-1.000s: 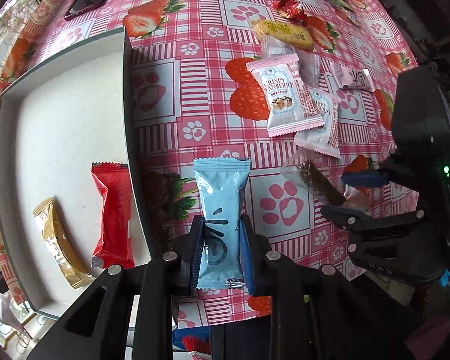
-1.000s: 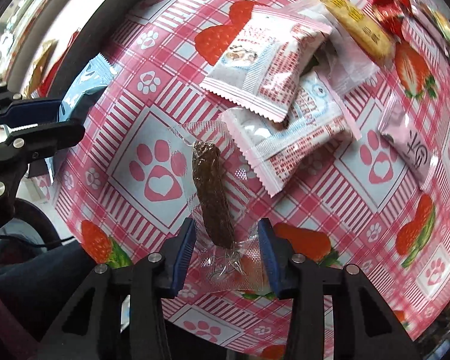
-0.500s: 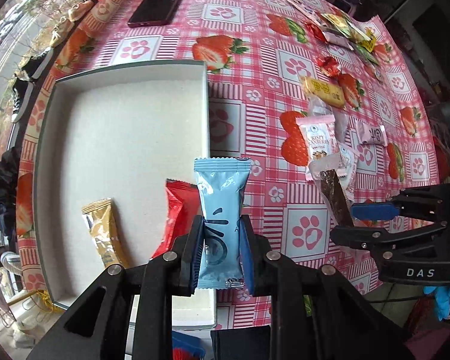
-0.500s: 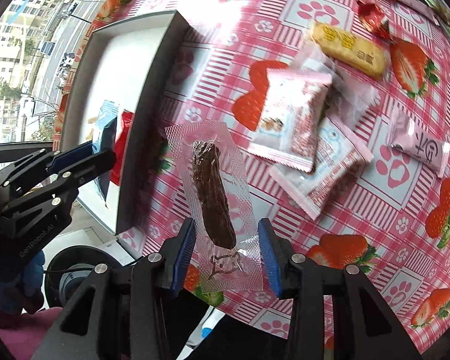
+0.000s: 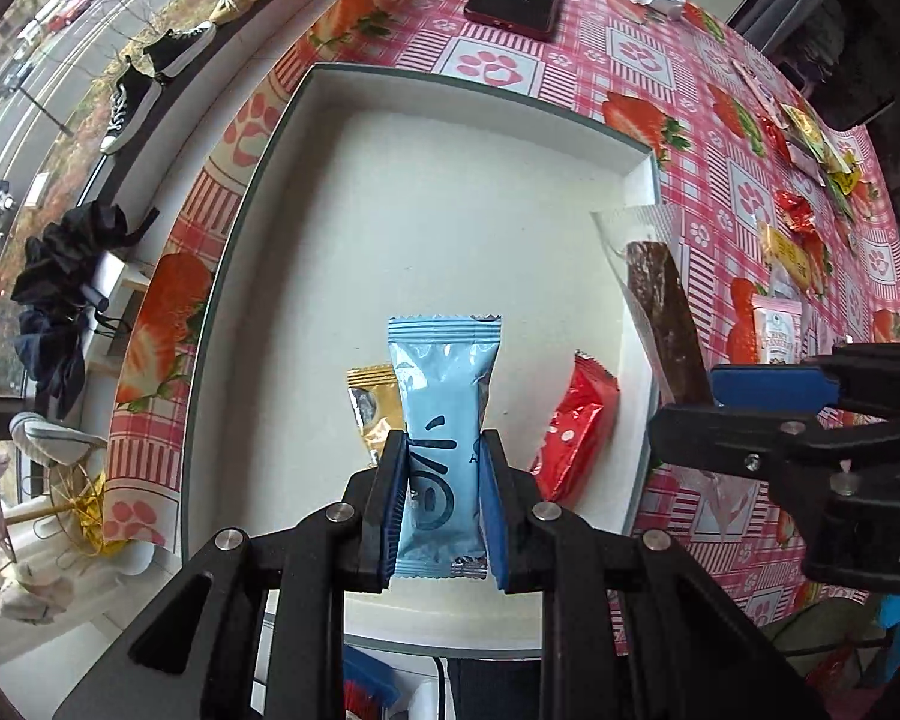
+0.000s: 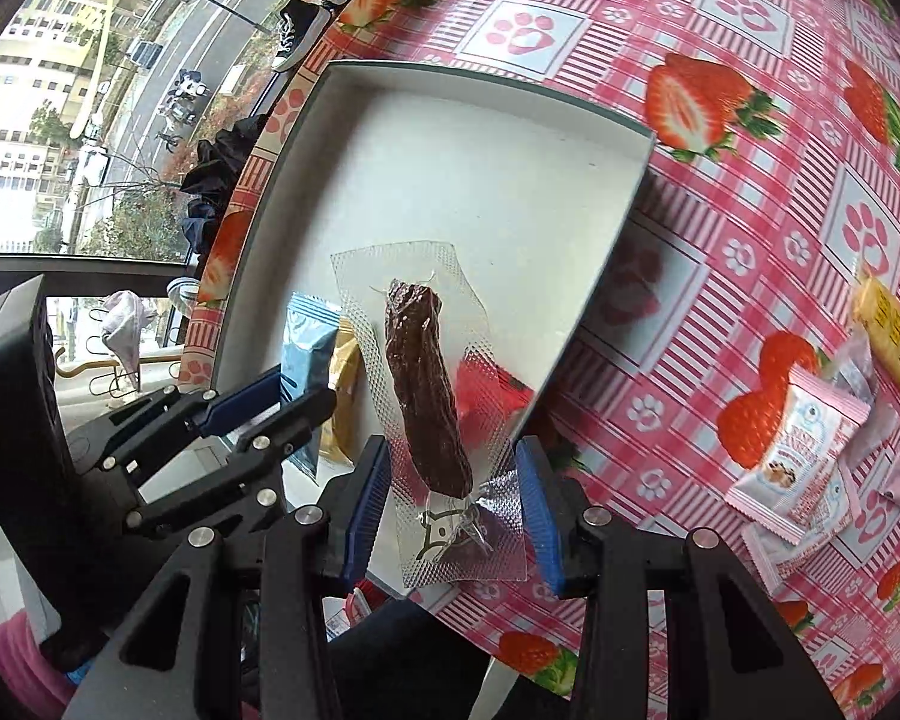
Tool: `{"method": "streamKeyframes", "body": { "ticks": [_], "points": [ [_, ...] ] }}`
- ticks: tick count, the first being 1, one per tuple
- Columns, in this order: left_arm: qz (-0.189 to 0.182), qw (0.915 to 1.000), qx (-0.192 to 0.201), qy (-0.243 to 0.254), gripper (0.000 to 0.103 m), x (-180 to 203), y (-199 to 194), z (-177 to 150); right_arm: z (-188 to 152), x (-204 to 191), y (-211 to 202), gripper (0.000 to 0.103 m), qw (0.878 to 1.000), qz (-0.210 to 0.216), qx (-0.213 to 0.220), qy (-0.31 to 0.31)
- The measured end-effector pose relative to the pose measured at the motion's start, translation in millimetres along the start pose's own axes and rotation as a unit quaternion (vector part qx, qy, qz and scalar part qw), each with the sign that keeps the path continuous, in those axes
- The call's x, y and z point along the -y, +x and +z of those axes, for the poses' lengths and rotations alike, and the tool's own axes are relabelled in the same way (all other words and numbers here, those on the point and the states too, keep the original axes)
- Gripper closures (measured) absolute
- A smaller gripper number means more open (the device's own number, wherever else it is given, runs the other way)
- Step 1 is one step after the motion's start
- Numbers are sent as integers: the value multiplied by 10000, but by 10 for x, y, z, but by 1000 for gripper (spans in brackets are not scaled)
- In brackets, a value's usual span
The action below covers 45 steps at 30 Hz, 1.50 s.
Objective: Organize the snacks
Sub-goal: 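Carry both snacks into the white tray and open both tools, then move the left tool to a Crispy Cranberry packet while the right tool reaches the pink snack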
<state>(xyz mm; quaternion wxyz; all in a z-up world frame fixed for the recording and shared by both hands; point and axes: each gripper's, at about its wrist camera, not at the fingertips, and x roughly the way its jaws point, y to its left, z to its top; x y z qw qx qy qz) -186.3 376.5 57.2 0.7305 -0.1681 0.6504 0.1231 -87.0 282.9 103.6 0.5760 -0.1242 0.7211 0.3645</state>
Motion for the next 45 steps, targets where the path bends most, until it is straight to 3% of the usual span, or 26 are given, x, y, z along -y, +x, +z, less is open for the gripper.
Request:
{"method": "streamKeyframes", "body": {
  "ticks": [4,5,6,7,8,9,14,15,16,24,32,45],
  "points": [
    [53,9999,-97,-4,72,-83,38,-28,310,-183,302,57,9999,-93,-139,11],
    [76,9999,-105,12,60,-90,42,-36,308,-232,300,57,9998,-101,-181,30],
    [110,9999,-93,14,46,-98,41,-42,311,-245,320,50,9997,-122,-222,37],
    [118,9999,-62,12,41,-107,38,-42,309,-253,330,44,9995,-158,-254,35],
    [118,9999,-36,23,36,-113,28,-40,363,-268,478,28,9994,-209,-259,31],
    [121,9999,-32,33,33,-111,25,-35,338,-228,415,19,9994,-262,-232,28],
    [106,9999,-44,93,27,-73,23,23,259,-51,309,18,9985,-383,-234,302],
    [104,9999,-45,112,26,-54,23,34,235,5,295,6,9981,-431,-229,385],
    [105,9998,-45,146,26,-35,22,49,213,60,294,0,9974,-494,-204,480],
    [47,9985,-55,536,25,194,21,191,-43,622,168,0,9876,-687,-43,1413],
    [-147,9948,-101,1004,25,508,16,295,-442,1276,203,0,9629,-710,-112,2602],
    [-540,9775,-457,1985,25,1493,134,352,-1226,2103,156,0,9290,-612,-320,3636]
  ]
}}
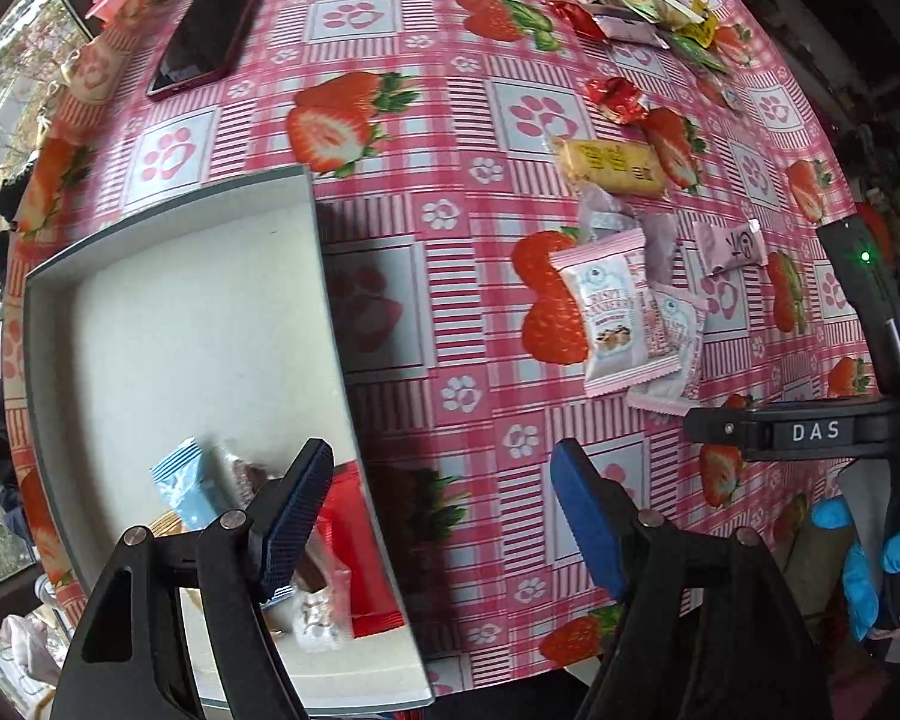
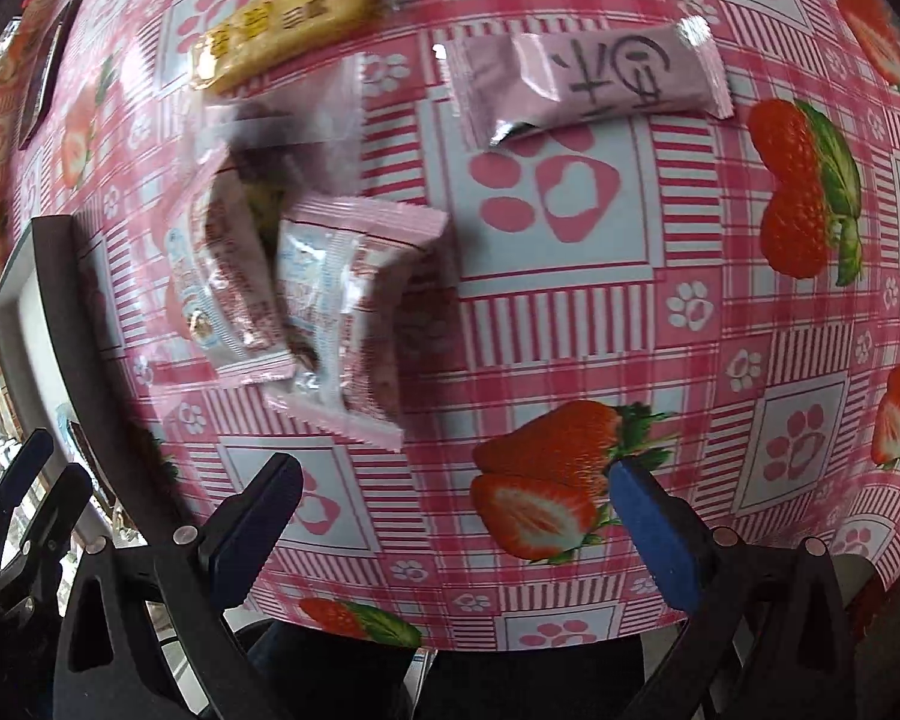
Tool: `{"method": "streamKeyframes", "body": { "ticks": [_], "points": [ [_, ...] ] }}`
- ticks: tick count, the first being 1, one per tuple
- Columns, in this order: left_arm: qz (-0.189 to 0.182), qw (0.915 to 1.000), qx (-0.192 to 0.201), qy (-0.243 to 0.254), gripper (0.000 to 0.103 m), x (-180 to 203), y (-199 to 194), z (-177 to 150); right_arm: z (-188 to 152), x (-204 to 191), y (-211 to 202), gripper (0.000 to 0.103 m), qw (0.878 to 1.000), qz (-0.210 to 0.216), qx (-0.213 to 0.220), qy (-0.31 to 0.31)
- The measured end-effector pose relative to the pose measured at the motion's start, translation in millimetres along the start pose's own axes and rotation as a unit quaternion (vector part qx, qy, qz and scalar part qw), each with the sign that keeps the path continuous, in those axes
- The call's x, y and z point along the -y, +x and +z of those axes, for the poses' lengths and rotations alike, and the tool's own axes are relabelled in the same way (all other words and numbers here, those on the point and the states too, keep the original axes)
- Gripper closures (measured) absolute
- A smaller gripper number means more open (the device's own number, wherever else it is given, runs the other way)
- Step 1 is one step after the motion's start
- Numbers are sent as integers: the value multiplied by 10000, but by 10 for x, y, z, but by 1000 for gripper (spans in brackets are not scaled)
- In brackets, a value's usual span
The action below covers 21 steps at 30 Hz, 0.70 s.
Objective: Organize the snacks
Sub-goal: 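Move the left tool to a Crispy Cranberry packet while the right tool reaches the pink snack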
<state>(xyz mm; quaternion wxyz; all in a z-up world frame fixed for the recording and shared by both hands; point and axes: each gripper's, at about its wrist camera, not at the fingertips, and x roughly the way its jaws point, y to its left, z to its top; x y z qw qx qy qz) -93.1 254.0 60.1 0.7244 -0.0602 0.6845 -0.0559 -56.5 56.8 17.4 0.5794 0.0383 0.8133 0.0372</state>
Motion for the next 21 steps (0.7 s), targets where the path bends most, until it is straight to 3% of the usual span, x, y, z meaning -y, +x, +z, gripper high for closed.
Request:
{"method": "streamKeyframes", "body": {
  "ticks": [11,18,19,21],
  "points": [
    [-601,9959,-470,-486,25,529,502,594,-53,702,114,0,9998,17,-142,154],
    [-310,9944,-638,-787,26,616,720,691,63,1067,-11,0,9992,207,85,333],
    [-198,9955,-601,-709,29,648,716,689,105,1104,-50,0,9990,195,173,359],
    [254,9972,-585,-394,53,741,722,677,229,1156,-131,0,9986,116,367,373]
  ]
}}
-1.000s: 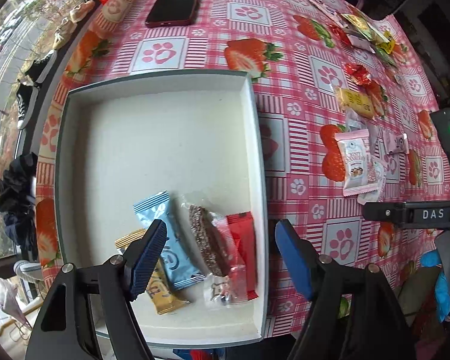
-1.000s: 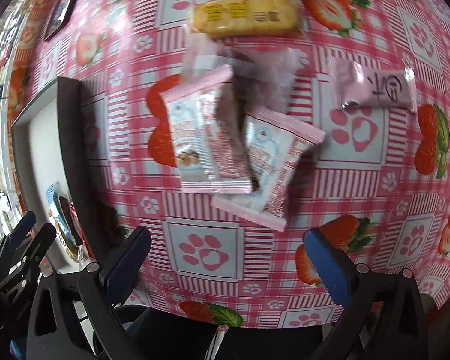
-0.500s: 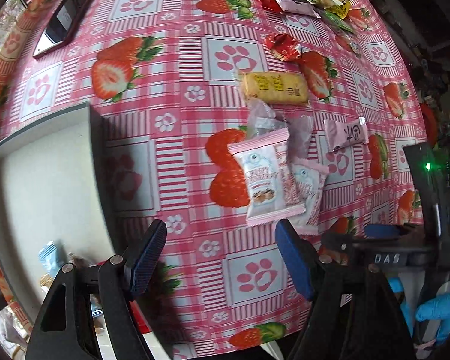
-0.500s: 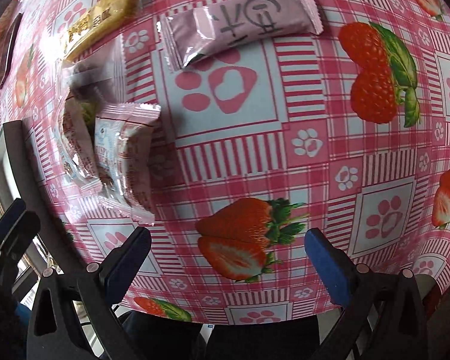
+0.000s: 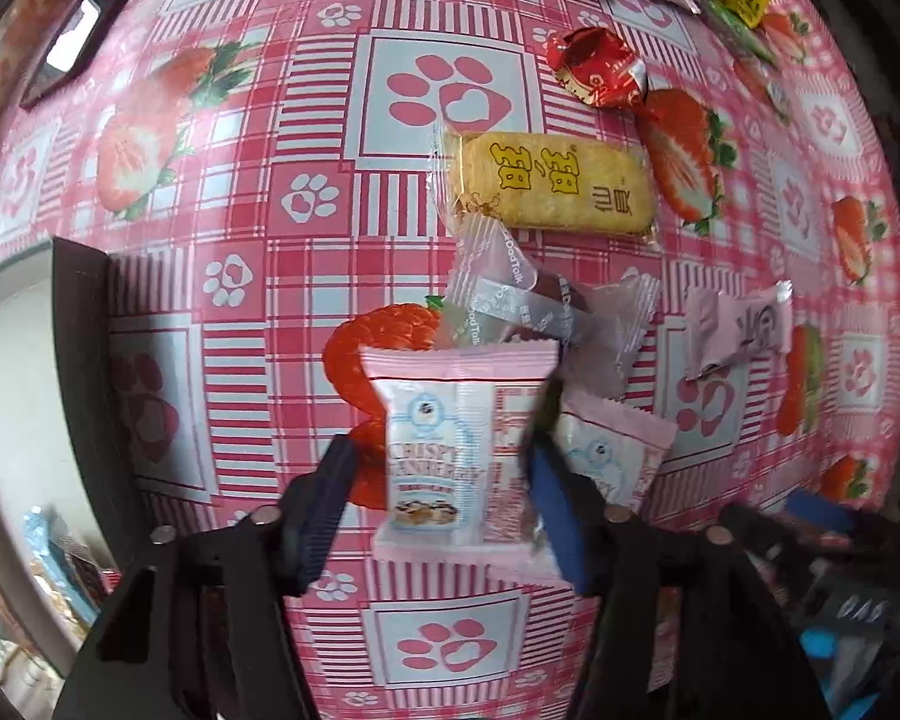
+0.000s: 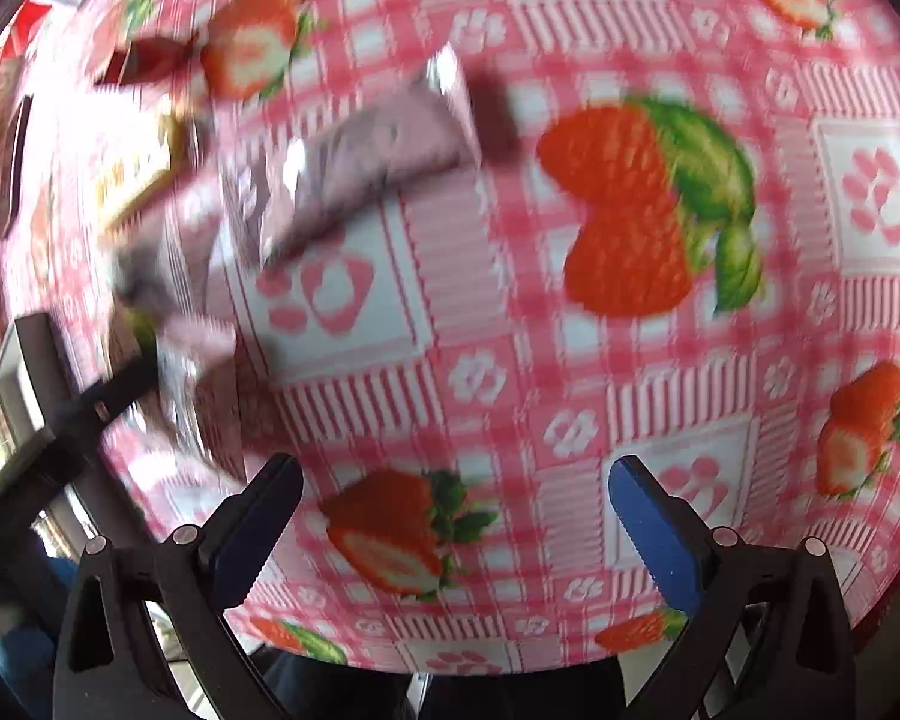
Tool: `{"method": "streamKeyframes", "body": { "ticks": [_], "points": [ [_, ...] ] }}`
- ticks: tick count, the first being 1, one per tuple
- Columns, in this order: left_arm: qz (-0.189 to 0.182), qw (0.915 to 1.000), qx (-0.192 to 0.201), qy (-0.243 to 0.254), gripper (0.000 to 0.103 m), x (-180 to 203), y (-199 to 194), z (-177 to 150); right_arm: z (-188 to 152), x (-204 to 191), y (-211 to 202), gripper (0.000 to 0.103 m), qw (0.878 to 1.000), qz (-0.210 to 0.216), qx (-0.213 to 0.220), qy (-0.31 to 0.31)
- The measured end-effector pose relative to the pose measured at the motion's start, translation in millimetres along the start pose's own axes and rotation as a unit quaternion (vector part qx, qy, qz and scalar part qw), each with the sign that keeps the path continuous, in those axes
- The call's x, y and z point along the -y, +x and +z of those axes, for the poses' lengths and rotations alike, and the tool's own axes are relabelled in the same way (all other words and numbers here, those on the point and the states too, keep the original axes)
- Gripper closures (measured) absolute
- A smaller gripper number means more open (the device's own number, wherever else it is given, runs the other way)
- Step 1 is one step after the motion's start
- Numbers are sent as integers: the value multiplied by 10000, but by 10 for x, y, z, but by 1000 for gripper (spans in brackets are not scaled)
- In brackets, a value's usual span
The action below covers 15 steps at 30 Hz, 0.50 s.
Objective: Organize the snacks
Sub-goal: 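Move the left tool to a Crispy Cranberry packet while the right tool reaches the pink snack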
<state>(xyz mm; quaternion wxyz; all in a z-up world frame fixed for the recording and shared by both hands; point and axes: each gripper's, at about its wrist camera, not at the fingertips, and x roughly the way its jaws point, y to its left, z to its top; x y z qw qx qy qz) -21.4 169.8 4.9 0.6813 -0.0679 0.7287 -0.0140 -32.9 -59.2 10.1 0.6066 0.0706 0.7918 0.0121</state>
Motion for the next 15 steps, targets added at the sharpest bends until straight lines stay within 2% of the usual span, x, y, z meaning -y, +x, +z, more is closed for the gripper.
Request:
{"method": "streamKeyframes", "body": {
  "ticks": [2,6,10,13,15],
  "points": [
    [106,9998,39,137,57,13,-7,-41,235,19,-79,0,9997,-99,208,0],
    [25,10000,42,-70,57,-133,-30,-202,628,89,-225,0,9978,-290,583,99],
    [208,9996,76,-148,55,-243,-38,-339,946,174,-228,0,9957,-478,766,199],
    [288,9993,58,-211,46,-352,-19,-410,1137,248,-107,0,9958,-676,605,140],
    [356,9992,65,-186,39,-365,-5,-419,1241,316,-86,0,9966,-569,570,172]
  ]
}}
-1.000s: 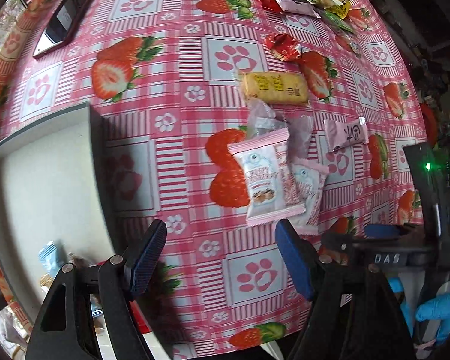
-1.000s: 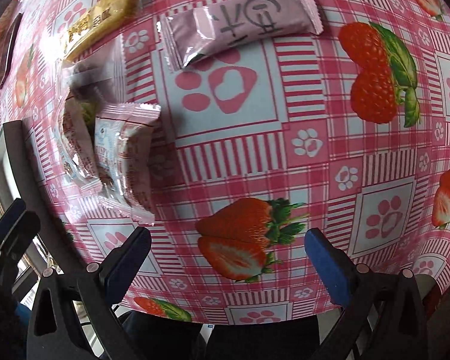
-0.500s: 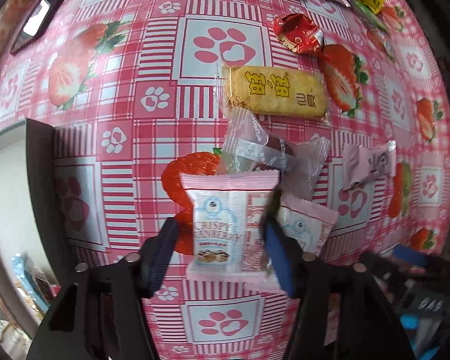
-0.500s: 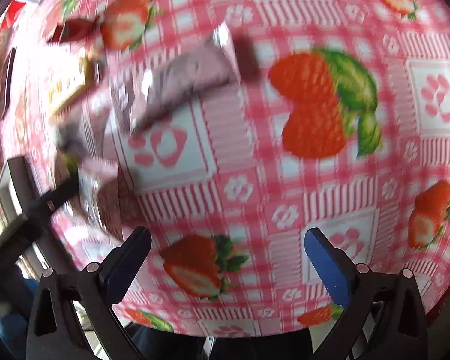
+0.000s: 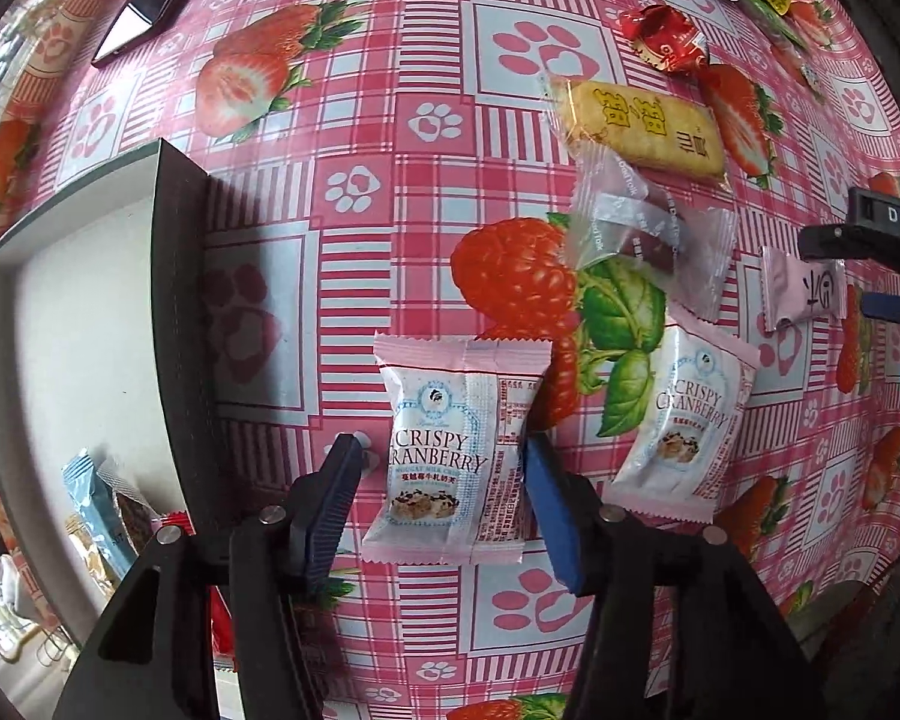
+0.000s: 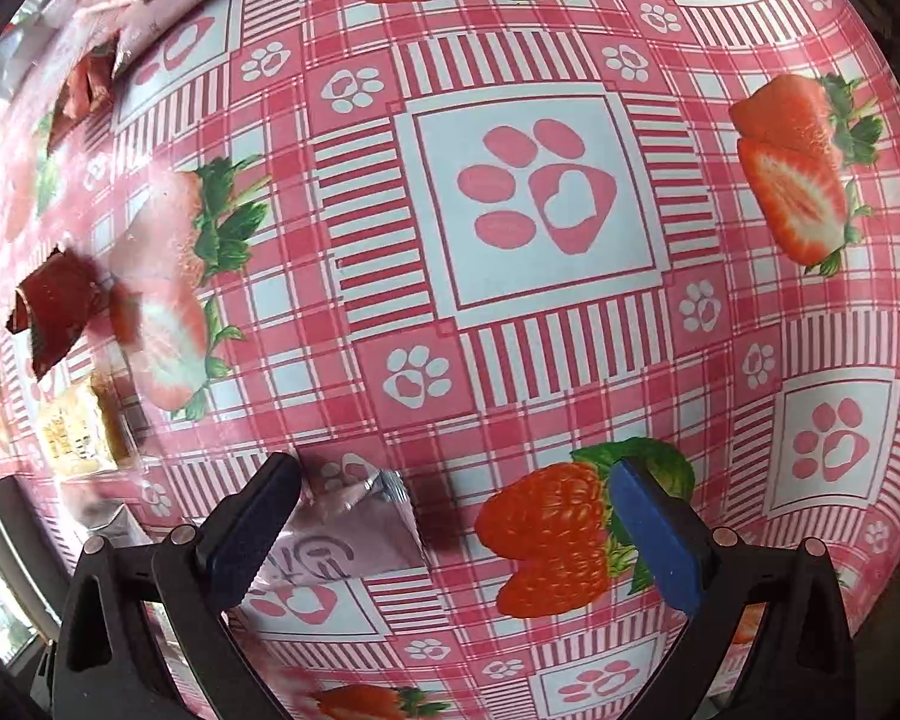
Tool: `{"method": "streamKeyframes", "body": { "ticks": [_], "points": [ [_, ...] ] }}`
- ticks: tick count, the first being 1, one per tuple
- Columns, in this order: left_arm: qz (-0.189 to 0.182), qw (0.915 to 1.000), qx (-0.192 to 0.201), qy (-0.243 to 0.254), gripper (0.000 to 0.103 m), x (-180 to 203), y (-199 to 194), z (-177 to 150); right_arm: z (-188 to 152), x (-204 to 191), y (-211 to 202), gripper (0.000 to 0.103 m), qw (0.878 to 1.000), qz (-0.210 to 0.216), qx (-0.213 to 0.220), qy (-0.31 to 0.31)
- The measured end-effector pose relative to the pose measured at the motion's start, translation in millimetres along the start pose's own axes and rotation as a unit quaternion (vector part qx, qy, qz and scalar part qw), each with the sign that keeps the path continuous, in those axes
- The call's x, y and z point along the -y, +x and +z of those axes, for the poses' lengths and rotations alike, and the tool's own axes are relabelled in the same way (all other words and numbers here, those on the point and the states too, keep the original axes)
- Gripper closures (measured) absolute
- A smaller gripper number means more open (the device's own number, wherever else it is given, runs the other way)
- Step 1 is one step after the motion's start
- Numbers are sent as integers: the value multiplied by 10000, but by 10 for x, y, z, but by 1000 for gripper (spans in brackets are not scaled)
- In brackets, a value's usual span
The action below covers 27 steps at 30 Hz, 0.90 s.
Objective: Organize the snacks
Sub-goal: 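Move the left tool to a Crispy Cranberry packet while the right tool reaches the pink snack, then grip the Crispy Cranberry packet with the left tool while the right tool grips the pink snack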
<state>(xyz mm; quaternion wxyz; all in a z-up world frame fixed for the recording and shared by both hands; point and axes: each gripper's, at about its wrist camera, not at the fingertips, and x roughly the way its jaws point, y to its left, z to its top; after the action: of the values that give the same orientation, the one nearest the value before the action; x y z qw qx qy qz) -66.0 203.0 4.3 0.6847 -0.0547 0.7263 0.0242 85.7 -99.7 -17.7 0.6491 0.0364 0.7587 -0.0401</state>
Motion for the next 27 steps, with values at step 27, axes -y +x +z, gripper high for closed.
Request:
{"method": "streamKeyframes", "body": {
  "ticks": [27],
  "points": [
    [193,9993,33,333,15,34,167,136,-632,119,135,0,9988,137,-453,92]
  ]
}}
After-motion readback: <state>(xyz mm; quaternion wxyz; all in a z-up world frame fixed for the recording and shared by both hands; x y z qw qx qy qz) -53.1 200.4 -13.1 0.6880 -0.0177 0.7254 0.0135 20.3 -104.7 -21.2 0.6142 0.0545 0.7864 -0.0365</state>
